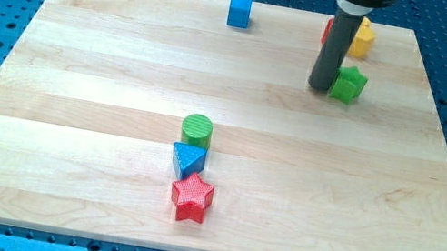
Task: Push the green star into the group of blocks
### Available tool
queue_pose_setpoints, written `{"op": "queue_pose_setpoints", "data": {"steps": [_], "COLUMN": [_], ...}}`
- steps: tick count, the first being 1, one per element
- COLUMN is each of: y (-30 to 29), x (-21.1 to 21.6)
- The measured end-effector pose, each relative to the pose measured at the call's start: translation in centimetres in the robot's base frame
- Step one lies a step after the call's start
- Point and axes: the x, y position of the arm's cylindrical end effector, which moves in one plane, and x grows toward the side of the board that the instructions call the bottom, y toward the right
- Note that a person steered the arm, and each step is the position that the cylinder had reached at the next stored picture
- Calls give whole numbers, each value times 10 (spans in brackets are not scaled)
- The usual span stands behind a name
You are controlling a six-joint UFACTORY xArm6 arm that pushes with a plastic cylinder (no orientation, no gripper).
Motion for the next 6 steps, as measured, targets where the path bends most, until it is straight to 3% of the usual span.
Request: {"op": "queue_pose_setpoints", "data": {"steps": [1,2,3,6], "y": [13,36,53,85], "x": [35,39,-16,-38]}}
